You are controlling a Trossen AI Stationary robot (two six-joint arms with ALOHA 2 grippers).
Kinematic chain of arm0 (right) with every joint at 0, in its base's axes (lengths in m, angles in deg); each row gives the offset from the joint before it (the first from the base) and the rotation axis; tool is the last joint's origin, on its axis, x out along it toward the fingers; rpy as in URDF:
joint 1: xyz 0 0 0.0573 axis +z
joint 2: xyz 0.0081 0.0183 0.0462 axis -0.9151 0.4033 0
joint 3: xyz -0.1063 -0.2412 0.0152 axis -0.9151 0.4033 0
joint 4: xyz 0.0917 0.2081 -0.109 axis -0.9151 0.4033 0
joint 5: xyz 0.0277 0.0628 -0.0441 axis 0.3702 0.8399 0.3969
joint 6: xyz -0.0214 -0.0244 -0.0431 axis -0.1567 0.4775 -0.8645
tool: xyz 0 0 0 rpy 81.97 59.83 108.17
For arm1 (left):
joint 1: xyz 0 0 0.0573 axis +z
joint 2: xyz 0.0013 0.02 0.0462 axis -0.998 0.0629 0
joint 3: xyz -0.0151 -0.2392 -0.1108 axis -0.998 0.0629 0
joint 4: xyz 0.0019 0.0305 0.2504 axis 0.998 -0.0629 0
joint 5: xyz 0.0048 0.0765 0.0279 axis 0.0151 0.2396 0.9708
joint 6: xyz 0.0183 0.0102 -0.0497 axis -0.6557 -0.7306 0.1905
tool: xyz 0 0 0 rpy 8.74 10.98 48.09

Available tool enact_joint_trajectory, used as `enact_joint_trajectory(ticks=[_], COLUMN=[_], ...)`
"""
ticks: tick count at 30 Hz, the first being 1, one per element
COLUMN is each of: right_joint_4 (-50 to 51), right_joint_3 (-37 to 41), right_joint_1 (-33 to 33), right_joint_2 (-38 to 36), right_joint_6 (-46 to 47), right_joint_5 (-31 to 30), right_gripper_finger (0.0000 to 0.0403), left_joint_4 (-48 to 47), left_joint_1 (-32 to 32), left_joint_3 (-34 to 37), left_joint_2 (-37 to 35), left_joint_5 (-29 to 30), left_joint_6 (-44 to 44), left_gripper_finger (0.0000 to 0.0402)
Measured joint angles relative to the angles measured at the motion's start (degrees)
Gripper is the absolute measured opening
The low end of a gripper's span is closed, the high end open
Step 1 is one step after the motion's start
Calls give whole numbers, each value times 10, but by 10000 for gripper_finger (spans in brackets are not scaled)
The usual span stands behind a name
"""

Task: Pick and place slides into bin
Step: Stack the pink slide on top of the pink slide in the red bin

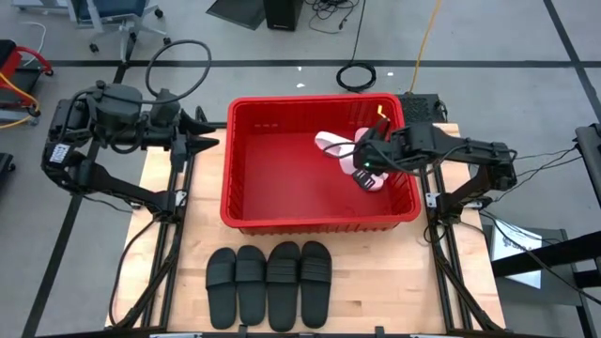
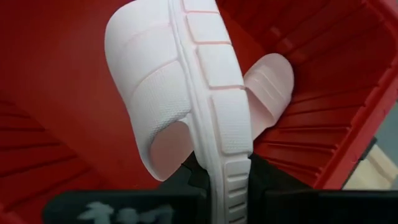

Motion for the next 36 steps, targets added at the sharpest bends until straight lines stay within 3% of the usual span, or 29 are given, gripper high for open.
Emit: enact_joint_trajectory(ticks=[10, 19, 36], right_joint_4=[1, 0, 0], right_joint_3=[79, 107, 132], right_joint_1=[-14, -24, -81], right_joint_2=[1, 0, 9], right_joint_6=[-4, -32, -92], right_joint_5=[-63, -162, -206], right_gripper_finger=[26, 26, 26], left_joint_4=[0, -1, -2], left_joint_1=[0, 0, 0], left_joint_3=[0, 0, 0], left_joint_2=[0, 0, 0], left_joint_5=[-1, -1, -1], left_joint_6=[0, 0, 5], left_gripper_finger=[207, 207, 207])
